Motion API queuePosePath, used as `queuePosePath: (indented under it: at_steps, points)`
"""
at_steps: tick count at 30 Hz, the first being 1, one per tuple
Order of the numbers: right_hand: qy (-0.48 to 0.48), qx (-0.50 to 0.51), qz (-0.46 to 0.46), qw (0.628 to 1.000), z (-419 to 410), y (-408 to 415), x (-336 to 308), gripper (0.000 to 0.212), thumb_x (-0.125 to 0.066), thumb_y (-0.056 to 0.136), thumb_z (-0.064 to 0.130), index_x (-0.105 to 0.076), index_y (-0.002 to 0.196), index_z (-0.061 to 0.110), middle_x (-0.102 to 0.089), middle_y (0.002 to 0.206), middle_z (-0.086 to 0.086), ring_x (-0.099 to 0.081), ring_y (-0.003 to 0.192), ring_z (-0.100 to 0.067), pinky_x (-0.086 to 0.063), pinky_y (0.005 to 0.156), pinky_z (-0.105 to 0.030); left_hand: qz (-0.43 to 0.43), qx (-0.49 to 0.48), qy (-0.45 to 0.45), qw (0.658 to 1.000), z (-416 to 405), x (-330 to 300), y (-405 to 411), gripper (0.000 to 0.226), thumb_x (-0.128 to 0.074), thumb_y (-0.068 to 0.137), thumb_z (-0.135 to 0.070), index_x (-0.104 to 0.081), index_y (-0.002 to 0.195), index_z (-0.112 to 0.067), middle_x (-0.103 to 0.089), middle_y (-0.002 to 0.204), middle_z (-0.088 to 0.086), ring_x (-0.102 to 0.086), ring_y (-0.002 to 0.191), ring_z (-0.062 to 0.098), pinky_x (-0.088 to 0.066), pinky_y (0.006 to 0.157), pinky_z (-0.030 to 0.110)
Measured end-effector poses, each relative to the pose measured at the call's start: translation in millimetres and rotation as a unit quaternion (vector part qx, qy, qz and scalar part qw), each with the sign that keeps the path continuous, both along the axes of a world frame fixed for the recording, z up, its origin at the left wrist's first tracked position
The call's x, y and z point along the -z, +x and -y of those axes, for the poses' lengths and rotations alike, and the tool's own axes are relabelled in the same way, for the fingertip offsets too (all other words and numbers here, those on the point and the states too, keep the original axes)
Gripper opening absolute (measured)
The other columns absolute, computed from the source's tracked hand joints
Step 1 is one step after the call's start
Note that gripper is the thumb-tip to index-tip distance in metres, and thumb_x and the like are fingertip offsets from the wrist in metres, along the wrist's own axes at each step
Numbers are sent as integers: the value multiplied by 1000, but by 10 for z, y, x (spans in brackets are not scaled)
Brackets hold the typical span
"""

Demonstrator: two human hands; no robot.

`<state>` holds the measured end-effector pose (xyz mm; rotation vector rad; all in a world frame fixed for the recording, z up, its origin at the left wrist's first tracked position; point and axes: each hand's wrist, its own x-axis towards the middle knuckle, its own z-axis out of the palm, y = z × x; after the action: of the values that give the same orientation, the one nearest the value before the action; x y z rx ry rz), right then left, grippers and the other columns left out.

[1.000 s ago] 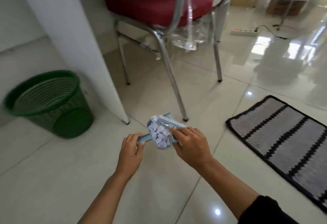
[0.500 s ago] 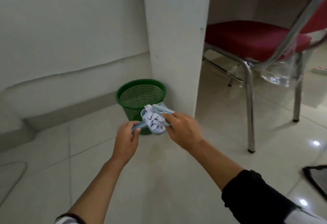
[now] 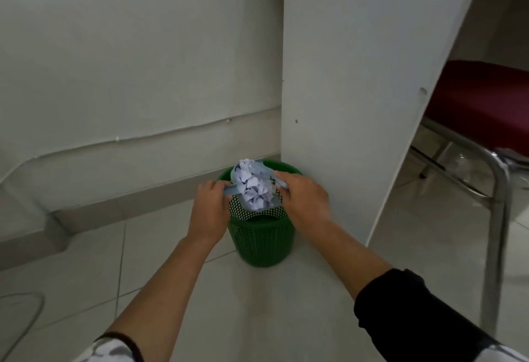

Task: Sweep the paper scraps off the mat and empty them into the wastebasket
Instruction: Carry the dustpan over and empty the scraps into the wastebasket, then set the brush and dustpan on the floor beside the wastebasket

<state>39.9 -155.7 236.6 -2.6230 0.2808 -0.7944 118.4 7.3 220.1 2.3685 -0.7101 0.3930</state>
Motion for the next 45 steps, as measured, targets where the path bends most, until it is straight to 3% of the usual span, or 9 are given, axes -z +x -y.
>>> queuePosePath:
  at_steps: [5,9,16,19,22,27,30,36,45]
  points:
    - [33,45,37,998,109,157,265,26,-50,92,16,-60,116,18,-70,98,-9,-63,81,-27,-43,60,-28,71,12,154,985,137,121,169,40,-62,67,15,-55,104,3,-58,101,23,-50,96,38,-48,76,43]
    - [24,65,58,996,92,141,398,22,-56,88,13,-65,108,11,-71,85,-11,-63,70,-26,-35,53,-22,185,22,300,936,191,187,217,60,-77,40,9,-57,95,1,-63,89,16,-58,82,30,-55,70,34]
    - [-14,51,71,996,90,79,437,25,-67,79,8,-68,104,9,-73,79,-10,-64,60,-26,-44,51,-23,208,-6,332,920,160,197,207,66,-80,36,4,-58,98,-2,-64,89,11,-60,80,26,-56,69,30]
    - [3,66,93,993,88,33,388,24,-64,82,10,-67,106,10,-73,81,-10,-64,62,-26,-46,52,-25,161,-10,279,947,134,127,162,60,-72,44,16,-55,100,2,-62,92,19,-58,83,33,-55,70,38]
    - [38,66,119,990,40,-79,262,25,-58,87,14,-64,111,9,-72,87,-11,-65,70,-25,-50,58,-27,119,-9,129,985,59,71,64,51,-60,57,24,-53,103,3,-59,92,22,-53,82,37,-49,70,42]
    - [2,22,167,986,-94,-507,-69,22,-59,85,8,-64,105,3,-68,88,-14,-63,70,-26,-48,60,-24,80,45,-35,995,-167,103,-386,23,-47,88,1,-50,111,2,-58,102,24,-44,93,26,-29,81,22]
    - [-46,-2,150,988,-185,-840,-146,21,-60,82,4,-63,102,0,-64,88,-16,-61,67,-27,-46,58,-25,53,66,-56,995,-222,196,-689,25,-41,92,-11,-49,113,1,-58,108,22,-49,100,32,-27,85,17]
    - [-97,-24,25,995,-346,-1221,335,13,-56,77,8,-63,86,2,-65,77,-15,-61,54,-28,-44,47,-22,1,115,-70,991,-172,808,-1105,40,-33,90,-35,-52,107,-4,-61,99,17,-41,90,13,-27,80,13]
    - [14,-21,-119,993,-188,-1167,1591,17,-75,67,7,-63,79,6,-66,85,-16,-63,59,-30,-51,52,-30,-203,116,-71,970,159,1902,-1215,25,-43,87,-15,-49,110,-8,-54,106,6,-44,95,8,-28,83,-4]
